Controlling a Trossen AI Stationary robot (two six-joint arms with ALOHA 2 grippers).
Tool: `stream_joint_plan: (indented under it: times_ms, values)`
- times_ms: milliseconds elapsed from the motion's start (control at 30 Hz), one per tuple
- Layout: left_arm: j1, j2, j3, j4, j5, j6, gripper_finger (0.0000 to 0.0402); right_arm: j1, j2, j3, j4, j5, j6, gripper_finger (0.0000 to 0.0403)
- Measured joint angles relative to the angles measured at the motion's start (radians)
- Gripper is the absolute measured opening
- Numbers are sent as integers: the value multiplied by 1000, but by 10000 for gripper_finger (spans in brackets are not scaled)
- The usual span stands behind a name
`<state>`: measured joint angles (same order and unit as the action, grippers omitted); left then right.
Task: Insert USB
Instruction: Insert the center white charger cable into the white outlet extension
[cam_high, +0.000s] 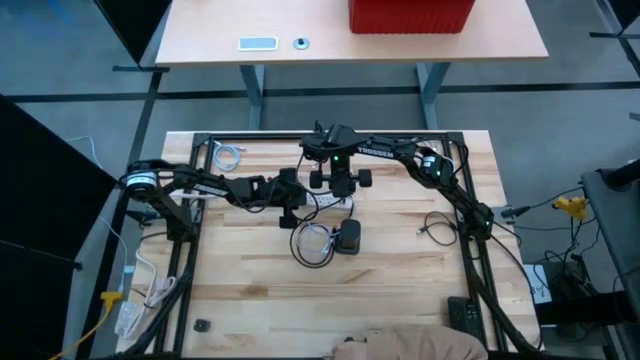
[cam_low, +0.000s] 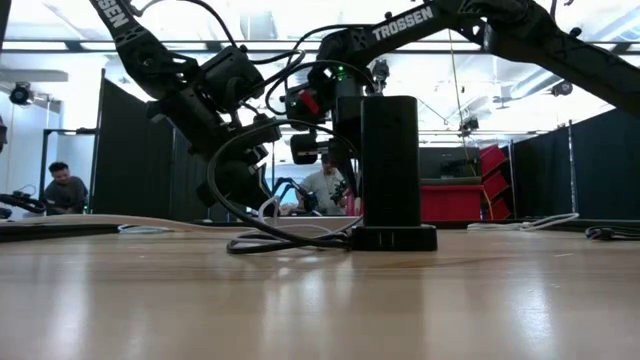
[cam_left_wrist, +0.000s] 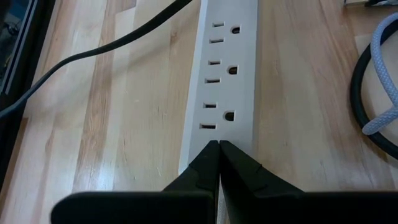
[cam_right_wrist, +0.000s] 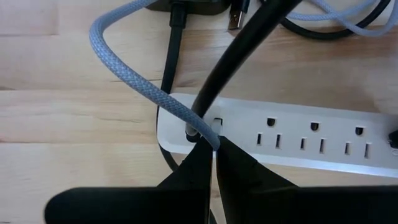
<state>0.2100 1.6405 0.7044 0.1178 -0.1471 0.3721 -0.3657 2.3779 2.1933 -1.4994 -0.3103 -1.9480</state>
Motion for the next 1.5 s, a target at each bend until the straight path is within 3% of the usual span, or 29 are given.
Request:
stream_joint_plan:
  times_ms: [1500]
  values:
    - [0,0,0,1,0,-16,0,-7,27,-33,26,-99,1,0]
